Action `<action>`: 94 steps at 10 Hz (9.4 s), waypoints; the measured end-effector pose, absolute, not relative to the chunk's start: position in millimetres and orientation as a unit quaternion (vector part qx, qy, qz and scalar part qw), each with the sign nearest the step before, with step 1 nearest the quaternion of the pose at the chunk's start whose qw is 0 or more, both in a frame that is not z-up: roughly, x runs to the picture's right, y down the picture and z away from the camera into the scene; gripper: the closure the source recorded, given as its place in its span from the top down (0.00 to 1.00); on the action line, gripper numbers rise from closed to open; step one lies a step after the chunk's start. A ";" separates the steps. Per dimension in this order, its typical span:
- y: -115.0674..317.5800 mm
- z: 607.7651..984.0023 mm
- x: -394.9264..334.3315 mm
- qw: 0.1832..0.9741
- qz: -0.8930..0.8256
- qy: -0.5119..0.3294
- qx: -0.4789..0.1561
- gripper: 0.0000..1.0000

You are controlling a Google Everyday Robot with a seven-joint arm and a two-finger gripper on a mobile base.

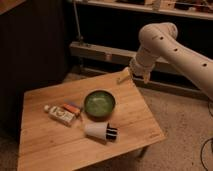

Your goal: Drag the ceramic bowl in a circle

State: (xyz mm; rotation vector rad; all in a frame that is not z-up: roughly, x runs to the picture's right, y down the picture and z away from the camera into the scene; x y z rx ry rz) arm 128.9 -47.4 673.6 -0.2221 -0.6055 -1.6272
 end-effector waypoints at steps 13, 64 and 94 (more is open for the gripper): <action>-22.7 708.2 95.1 0.698 -0.657 -0.284 0.035 0.80; 0.5 904.0 138.8 0.666 -0.639 -0.308 -0.230 0.02; 0.3 931.7 123.1 0.641 -0.635 -0.362 -0.234 0.02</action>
